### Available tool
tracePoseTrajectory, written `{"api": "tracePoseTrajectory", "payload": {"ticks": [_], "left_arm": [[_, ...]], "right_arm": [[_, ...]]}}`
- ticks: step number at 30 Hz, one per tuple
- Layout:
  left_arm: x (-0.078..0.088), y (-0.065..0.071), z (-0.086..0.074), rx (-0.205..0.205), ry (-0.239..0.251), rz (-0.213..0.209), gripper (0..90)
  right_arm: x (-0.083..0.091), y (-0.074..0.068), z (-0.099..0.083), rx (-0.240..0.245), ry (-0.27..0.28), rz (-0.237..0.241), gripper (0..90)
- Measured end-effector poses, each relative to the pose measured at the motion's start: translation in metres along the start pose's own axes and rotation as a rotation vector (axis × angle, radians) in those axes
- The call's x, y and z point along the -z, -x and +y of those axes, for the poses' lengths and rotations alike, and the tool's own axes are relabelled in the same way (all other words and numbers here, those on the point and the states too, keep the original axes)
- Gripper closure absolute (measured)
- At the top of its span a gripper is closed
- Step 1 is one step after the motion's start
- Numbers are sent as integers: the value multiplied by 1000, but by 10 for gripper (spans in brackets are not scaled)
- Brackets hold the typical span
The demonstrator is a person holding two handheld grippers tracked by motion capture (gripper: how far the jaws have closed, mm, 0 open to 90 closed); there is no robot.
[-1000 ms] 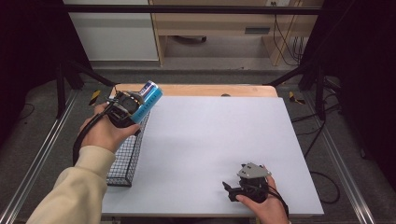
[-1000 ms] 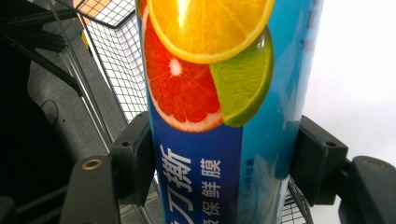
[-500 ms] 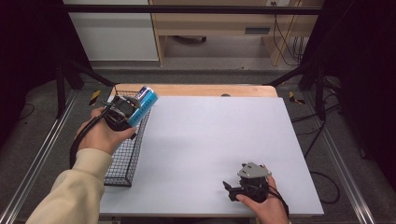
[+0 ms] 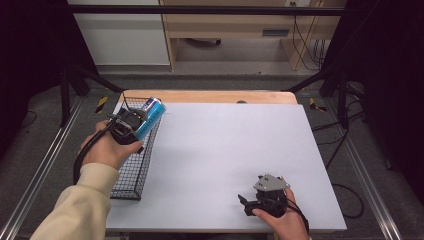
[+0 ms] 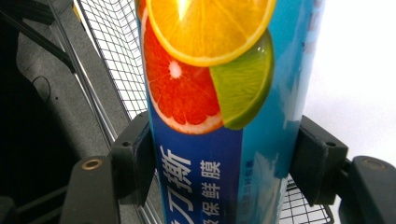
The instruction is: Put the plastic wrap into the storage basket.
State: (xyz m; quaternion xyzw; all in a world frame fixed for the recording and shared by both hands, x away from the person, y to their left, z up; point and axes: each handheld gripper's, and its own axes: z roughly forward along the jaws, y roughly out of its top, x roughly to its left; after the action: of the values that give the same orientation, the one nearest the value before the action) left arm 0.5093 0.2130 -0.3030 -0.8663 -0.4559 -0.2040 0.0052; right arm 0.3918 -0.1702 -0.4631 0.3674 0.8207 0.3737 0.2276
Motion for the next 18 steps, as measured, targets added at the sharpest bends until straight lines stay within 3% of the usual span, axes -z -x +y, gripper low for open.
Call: {"api": "tracePoseTrajectory", "payload": {"ticks": [18], "left_arm": [[-10,-6,-9,28,-18,-3,321]], "right_arm": [[0,0,0,-14,-3,1,91]]}}
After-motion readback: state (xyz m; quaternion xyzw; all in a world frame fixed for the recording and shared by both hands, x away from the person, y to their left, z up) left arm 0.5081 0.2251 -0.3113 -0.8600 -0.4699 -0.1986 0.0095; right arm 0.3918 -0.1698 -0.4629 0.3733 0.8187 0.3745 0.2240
